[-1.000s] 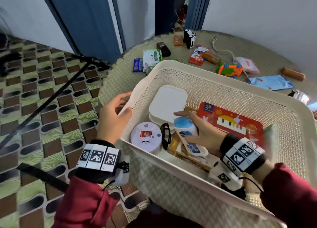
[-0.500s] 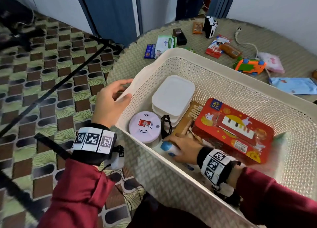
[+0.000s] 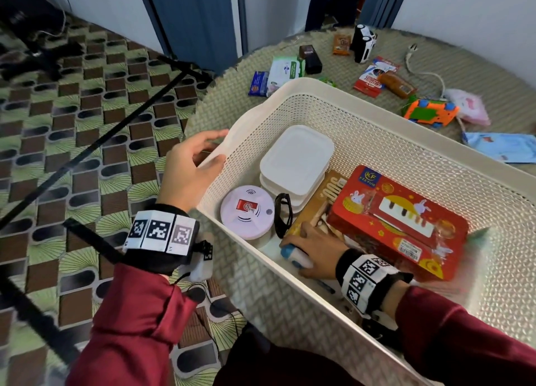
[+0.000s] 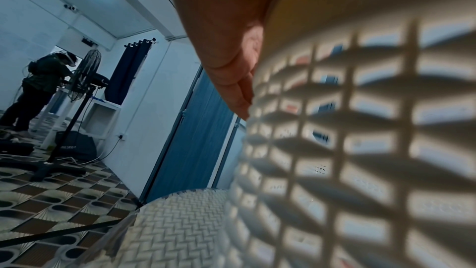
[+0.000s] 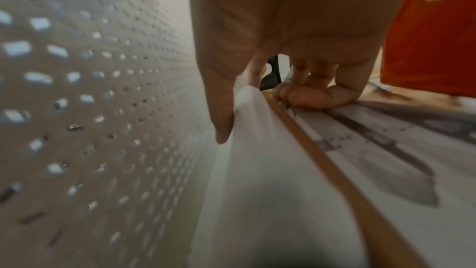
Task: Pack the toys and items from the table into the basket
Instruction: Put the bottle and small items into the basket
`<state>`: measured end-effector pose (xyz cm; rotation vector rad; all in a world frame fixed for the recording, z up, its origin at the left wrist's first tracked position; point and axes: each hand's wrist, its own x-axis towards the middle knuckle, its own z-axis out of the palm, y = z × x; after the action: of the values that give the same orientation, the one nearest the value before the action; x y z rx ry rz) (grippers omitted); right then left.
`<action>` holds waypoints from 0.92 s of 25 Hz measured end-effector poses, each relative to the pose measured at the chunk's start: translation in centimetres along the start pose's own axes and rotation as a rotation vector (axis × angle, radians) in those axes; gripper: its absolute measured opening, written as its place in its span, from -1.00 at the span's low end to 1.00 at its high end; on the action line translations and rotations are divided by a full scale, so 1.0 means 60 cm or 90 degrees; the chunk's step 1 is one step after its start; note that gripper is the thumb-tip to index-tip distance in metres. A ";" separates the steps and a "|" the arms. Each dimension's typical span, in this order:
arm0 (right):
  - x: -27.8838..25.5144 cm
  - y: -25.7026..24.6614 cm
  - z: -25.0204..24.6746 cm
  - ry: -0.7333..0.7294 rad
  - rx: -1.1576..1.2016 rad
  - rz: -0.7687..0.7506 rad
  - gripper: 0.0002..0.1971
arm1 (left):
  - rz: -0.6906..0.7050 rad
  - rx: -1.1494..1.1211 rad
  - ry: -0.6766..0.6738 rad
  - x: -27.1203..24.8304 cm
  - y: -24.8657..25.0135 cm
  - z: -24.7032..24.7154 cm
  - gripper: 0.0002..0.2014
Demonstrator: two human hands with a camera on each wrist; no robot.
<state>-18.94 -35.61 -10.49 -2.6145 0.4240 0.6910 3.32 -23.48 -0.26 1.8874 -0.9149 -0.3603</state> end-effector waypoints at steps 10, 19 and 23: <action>-0.006 0.017 -0.003 -0.034 0.031 -0.017 -0.27 | -0.006 0.009 0.011 -0.002 -0.001 0.001 -0.59; -0.008 0.016 -0.031 -0.033 0.133 -0.015 -0.34 | 0.001 -0.007 0.016 -0.002 -0.003 0.002 -0.60; -0.011 0.001 -0.060 -0.017 0.151 -0.015 -0.57 | 0.010 0.045 0.035 -0.009 0.000 0.003 -0.64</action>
<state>-18.06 -37.17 -7.32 -2.3815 0.4376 0.6252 2.82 -23.20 -0.42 1.9435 -0.9153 -0.2687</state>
